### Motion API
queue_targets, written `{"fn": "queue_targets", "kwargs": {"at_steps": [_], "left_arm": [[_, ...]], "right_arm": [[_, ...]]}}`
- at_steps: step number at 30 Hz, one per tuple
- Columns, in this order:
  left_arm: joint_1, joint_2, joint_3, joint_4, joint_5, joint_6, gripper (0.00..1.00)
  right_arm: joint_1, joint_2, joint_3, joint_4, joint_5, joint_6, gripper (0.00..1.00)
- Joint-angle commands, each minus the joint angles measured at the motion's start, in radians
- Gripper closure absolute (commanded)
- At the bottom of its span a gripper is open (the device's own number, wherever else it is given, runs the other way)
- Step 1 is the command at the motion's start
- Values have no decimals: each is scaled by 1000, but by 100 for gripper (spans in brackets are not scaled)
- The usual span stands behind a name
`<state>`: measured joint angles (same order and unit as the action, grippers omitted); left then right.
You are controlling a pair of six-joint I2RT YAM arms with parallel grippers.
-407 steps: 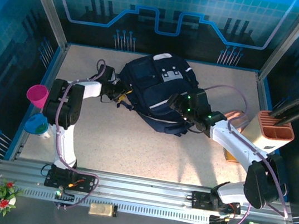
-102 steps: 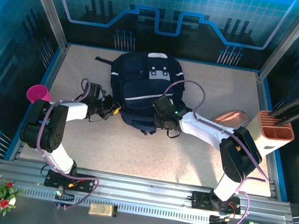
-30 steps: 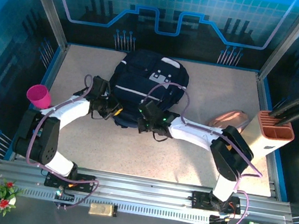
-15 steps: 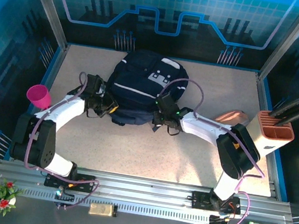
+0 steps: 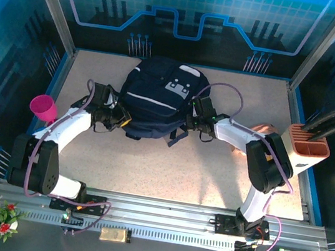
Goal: Pack books, pencil case, and school supplies into a backpack
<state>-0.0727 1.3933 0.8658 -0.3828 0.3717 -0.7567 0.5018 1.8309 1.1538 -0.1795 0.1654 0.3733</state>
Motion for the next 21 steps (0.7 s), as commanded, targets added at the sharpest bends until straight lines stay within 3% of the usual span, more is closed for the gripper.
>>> {"fn": "queue_targets", "kwargs": {"at_steps": [1,8,17,21], "left_arm": [[18,-34,-14,-73,56,64,100],[3,-26,-39,-81,79,94,100],[-51,-17,-57,-59,33,68,100],[-58,-19,-58,-82,-25,65,97]], "right_arm": [[-62,26,57,-23,85,65,90],[-85,15,67,-67,22,49,75],[-83,-215,-78,-61,-232,23,47],[-82,-235,-83,-12,-332,64,41]]}}
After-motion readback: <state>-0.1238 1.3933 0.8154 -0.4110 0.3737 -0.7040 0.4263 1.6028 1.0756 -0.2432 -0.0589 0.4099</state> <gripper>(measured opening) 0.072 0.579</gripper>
